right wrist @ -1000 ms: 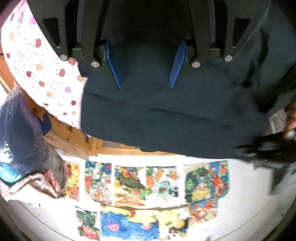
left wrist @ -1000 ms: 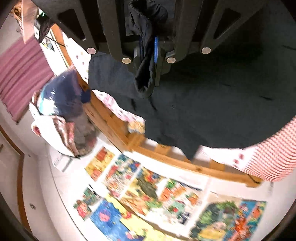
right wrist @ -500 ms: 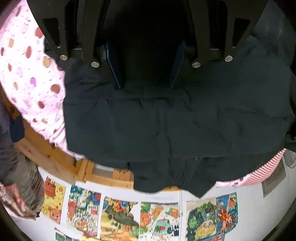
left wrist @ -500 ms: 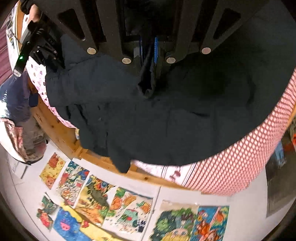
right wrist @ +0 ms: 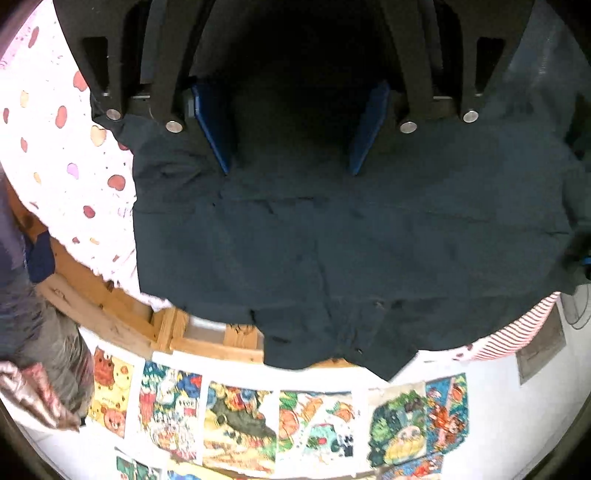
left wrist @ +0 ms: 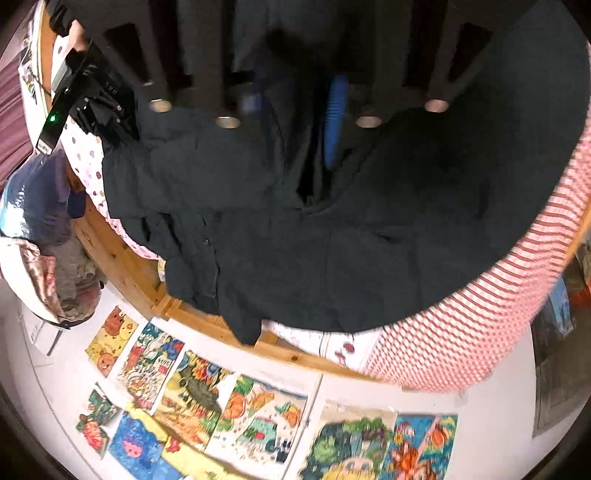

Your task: Fold large clothes

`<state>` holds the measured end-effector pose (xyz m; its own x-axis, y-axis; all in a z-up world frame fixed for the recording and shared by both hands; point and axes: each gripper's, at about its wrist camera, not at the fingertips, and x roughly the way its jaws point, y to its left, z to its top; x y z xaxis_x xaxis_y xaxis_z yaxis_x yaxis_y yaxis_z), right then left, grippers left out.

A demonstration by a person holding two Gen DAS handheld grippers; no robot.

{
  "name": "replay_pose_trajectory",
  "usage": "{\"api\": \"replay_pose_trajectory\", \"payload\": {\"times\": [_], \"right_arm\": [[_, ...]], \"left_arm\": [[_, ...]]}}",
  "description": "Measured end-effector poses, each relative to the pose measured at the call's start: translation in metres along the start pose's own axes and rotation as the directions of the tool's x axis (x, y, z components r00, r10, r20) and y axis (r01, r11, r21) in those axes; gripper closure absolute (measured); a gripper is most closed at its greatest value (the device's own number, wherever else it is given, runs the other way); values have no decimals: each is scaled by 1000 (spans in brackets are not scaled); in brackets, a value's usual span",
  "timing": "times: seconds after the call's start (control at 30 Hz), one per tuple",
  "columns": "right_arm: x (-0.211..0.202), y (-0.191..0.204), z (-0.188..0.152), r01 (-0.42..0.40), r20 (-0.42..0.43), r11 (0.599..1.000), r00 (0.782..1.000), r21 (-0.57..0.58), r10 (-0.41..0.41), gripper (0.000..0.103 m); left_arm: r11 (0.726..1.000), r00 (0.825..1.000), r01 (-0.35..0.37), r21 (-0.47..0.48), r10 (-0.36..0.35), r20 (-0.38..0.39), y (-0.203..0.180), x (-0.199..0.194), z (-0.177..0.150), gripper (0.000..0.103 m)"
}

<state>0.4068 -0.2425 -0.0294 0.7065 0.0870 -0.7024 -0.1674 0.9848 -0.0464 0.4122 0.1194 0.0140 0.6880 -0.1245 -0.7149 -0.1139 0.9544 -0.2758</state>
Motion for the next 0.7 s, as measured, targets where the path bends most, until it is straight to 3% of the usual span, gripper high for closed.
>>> {"api": "replay_pose_trajectory", "payload": {"times": [0.03, 0.07, 0.1, 0.27, 0.43, 0.57, 0.7], "right_arm": [[-7, 5, 1, -5, 11, 1000, 1000, -12, 5, 35], [-14, 10, 3, -14, 21, 1000, 1000, -23, 15, 34], [-21, 14, 5, -29, 32, 999, 999, -34, 30, 34], [-55, 37, 10, -112, 81, 990, 990, -82, 119, 31], [-76, 67, 10, -183, 107, 972, 974, -151, 200, 28], [-84, 90, 6, -214, 115, 956, 964, -201, 240, 28], [-87, 108, 0, -214, 119, 942, 961, -259, 251, 28]], "left_arm": [[1000, 1000, 15, 0, -15, 24, 1, -12, -4, 47], [1000, 999, 17, -9, -17, 45, 4, -24, -8, 29], [1000, 998, 9, -24, -7, 70, 7, -36, -13, 22], [992, 994, 9, -128, 5, 107, 35, -95, -45, 22], [971, 992, -50, -233, 75, 100, 61, -144, -94, 18], [930, 991, -70, -360, 106, 83, 86, -182, -140, 17], [870, 991, -68, -488, 114, 64, 99, -204, -181, 17]]}}
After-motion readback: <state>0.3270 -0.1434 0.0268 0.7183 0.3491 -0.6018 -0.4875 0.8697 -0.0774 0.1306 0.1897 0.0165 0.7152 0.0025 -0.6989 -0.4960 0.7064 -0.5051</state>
